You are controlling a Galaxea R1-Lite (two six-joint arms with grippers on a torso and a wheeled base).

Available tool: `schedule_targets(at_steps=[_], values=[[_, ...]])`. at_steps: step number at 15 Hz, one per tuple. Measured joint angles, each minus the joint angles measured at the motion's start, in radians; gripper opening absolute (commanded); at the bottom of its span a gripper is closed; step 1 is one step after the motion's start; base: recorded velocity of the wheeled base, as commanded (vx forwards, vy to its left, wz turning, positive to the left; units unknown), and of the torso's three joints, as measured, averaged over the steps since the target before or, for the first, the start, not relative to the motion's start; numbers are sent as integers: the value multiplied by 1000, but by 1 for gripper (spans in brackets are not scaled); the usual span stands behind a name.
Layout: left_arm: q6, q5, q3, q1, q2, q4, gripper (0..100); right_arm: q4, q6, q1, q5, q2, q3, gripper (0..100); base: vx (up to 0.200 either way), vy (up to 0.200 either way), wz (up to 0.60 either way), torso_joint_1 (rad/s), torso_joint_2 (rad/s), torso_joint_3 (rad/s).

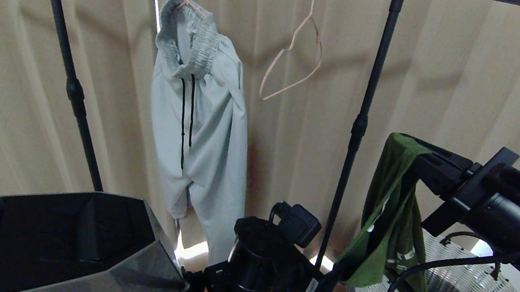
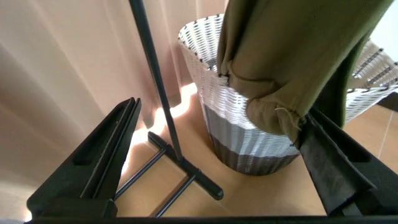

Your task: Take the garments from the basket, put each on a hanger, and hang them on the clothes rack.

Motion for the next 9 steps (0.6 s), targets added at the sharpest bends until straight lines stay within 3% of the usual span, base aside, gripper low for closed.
schedule_targets(at_steps=[3,9], values=[[0,1,21,0,-1,-11,100,0,0,1,61,0,-15,0,0,0,0,0,0,0],[1,-1,25,-4,-20,-19,100,-5,3,41,73,0,-21,0,0,0,0,0,0,0]])
